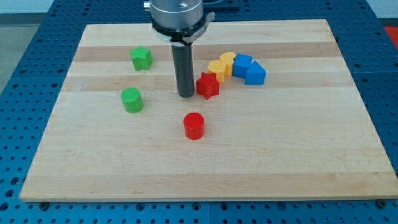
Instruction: Push the red star into the yellow hexagon
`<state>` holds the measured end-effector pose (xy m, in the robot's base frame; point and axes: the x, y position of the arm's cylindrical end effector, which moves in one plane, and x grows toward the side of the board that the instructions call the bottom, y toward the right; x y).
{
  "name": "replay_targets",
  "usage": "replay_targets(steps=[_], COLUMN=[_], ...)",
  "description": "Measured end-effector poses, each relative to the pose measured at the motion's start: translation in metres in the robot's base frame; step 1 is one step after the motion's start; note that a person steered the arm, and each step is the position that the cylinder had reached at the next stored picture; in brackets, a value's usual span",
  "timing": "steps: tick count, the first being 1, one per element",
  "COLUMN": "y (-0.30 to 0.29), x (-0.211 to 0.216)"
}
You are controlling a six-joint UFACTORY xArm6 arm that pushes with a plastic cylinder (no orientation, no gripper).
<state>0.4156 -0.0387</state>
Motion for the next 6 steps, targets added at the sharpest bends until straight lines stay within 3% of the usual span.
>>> replay_targets(steps=[4, 6], y=[0.019, -0.016], x=[0.0, 0.001])
